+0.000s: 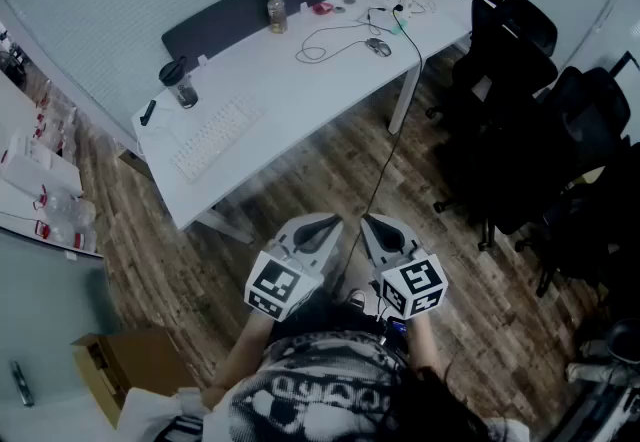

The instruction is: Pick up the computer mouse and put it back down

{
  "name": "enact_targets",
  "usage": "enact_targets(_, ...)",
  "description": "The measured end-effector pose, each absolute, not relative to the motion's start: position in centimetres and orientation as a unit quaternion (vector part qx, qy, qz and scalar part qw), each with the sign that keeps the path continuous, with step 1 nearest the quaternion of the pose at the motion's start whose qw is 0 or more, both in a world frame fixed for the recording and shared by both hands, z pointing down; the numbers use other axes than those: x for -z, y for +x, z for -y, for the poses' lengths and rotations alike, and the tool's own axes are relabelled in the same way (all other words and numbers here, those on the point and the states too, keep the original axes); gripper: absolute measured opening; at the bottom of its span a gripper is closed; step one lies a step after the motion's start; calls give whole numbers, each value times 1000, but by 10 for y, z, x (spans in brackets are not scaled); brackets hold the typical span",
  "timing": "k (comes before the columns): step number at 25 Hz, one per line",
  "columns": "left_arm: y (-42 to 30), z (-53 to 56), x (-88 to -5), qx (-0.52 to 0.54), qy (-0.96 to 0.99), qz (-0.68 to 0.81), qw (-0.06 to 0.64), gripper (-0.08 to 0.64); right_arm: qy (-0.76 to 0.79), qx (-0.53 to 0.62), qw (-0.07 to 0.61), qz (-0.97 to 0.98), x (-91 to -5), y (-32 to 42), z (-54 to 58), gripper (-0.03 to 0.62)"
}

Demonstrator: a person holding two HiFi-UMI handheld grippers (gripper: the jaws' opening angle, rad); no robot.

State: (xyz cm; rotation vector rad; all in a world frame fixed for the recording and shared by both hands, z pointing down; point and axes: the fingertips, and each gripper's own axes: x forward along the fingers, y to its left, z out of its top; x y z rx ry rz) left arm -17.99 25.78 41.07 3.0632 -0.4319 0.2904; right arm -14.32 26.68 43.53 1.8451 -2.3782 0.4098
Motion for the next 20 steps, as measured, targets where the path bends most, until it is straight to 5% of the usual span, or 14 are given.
enact_targets(20, -139, -290, -419, -102, 982, 161, 14, 6, 595, -137, 43, 791, -446, -94, -302, -8)
